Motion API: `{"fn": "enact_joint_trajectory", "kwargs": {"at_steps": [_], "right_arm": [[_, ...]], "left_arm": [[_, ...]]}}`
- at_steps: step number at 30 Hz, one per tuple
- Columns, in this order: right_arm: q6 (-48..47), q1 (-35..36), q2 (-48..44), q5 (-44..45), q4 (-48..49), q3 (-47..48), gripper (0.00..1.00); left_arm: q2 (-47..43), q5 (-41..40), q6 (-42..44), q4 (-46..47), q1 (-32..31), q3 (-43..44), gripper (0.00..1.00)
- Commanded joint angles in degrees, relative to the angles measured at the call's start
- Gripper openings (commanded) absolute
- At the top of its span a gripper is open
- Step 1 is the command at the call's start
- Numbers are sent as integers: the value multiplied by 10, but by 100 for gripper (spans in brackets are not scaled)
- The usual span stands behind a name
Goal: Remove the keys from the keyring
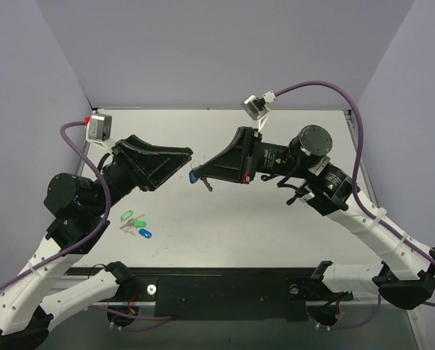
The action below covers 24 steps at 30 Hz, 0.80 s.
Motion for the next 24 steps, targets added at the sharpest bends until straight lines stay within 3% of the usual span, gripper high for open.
{"fn": "enact_joint_trajectory", "kwargs": {"at_steps": [1, 24], "right_arm": [[2, 1, 7, 2, 55, 21, 0], [-3, 1, 13, 9, 53, 32, 0]], "left_arm": [[-4, -17, -17, 50, 1, -2, 56], [-5, 8, -10, 10, 1, -14, 38]]}}
